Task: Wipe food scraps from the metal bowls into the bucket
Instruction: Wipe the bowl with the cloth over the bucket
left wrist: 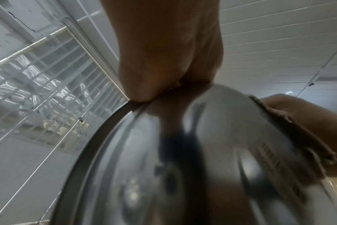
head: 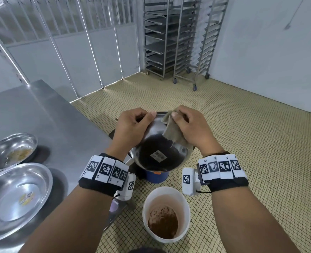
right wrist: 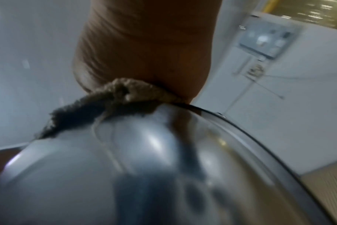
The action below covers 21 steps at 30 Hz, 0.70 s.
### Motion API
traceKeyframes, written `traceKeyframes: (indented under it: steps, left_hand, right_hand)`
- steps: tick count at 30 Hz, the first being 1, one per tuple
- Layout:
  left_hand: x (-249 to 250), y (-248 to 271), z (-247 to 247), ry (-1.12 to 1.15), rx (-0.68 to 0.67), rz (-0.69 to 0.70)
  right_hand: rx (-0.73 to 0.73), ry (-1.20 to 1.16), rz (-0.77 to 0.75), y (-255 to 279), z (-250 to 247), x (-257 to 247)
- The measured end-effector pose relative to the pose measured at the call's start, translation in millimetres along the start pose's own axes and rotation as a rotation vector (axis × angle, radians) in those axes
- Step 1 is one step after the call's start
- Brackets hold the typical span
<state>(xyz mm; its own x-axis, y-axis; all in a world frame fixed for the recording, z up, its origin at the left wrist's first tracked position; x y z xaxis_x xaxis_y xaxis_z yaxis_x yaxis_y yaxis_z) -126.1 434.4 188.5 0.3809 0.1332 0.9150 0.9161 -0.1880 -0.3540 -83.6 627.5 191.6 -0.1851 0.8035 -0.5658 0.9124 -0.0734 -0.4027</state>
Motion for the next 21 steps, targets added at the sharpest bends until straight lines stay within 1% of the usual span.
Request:
traceKeyframes:
  steps: [1, 2, 3, 5, 6, 7, 8, 9, 10, 11, 13, 14, 15, 16, 17, 19, 20, 21]
  left_hand:
    - [1.7, -0.2, 1.2, -0.004, -0.008, 0.009]
    - [2.5, -0.9, -0.8, 0.016, 0.008, 0.002]
    - [1.8, -1.8, -5.2, 0.053, 0.046, -0.012]
    - [-2.2, -3.0, -18.6, 0.144, 0.159, -0.044]
    - [-5.0, -3.1, -24.1, 0.175, 0.201, -0.053]
    - [-7.1, -2.9, -26.5, 0.183, 0.216, -0.056]
    - [-7.5, -1.7, -25.7, 0.172, 0.208, -0.056]
    - [-7.6, -1.0, -22.7, 0.152, 0.190, -0.051]
    - [-6.7, -0.3, -18.2, 0.127, 0.166, -0.041]
    - [-4.6, 0.3, -13.1, 0.099, 0.134, -0.026]
    - [0.8, 1.5, -4.9, 0.051, 0.072, 0.008]
    - [2.7, 1.3, -3.1, 0.051, 0.061, 0.016]
    - [3.6, 0.8, -3.5, 0.064, 0.068, 0.015]
    - [3.7, 0.7, -5.7, 0.083, 0.091, 0.006]
    - [2.2, 0.7, -9.4, 0.115, 0.136, -0.010]
    - [-5.4, 2.5, -19.9, 0.232, 0.265, -0.074]
    - [-9.4, 4.3, -23.5, 0.285, 0.309, -0.109]
    - [-12.6, 6.1, -24.4, 0.308, 0.322, -0.133]
  right_hand:
    - [-0.017, 0.078, -0.024, -2.6, 0.1, -4.4]
    - [-0.011, 0.081, -0.030, -3.6, -0.9, -4.2]
    - [0.008, 0.003, -0.013, -2.6, -3.1, -0.1]
    - [0.047, -0.263, 0.075, 6.7, -4.7, 14.5]
    - [0.059, -0.352, 0.127, 11.7, -1.3, 23.1]
    - [0.068, -0.395, 0.176, 16.2, 2.2, 28.7]
    - [0.080, -0.386, 0.215, 18.2, 5.1, 32.6]
    - [0.090, -0.373, 0.224, 17.9, 5.4, 31.4]
    - [0.095, -0.328, 0.195, 13.0, 4.3, 28.9]
    - [0.086, -0.262, 0.130, 7.1, 1.6, 22.1]
    - [0.057, -0.068, 0.013, -2.2, -1.1, 9.1]
    - [0.058, -0.010, -0.013, -3.4, -2.0, 5.9]
    - [0.076, -0.029, -0.023, -2.7, -3.7, 6.4]
    - [0.094, -0.106, -0.007, 0.5, -5.0, 10.0]
    - [0.111, -0.235, 0.036, 6.3, -5.8, 16.0]
    - [0.144, -0.487, 0.148, 17.4, -1.7, 32.1]
    - [0.166, -0.536, 0.194, 20.8, 0.5, 39.4]
    - [0.188, -0.540, 0.220, 23.0, 1.7, 44.9]
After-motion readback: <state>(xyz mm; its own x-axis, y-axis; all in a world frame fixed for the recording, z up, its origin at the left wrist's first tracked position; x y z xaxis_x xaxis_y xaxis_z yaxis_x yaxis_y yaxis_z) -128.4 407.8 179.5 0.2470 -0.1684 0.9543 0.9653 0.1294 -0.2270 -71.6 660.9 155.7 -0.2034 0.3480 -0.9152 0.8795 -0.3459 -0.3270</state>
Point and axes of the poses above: each hand's wrist, its own y-axis away from the middle knuckle, its own z-axis out of the palm, x = y × z, the point moved 6 cm from there along -y, towards the middle knuckle, and after that the axes turned 12 degrees about y, right-handed, at the moved point
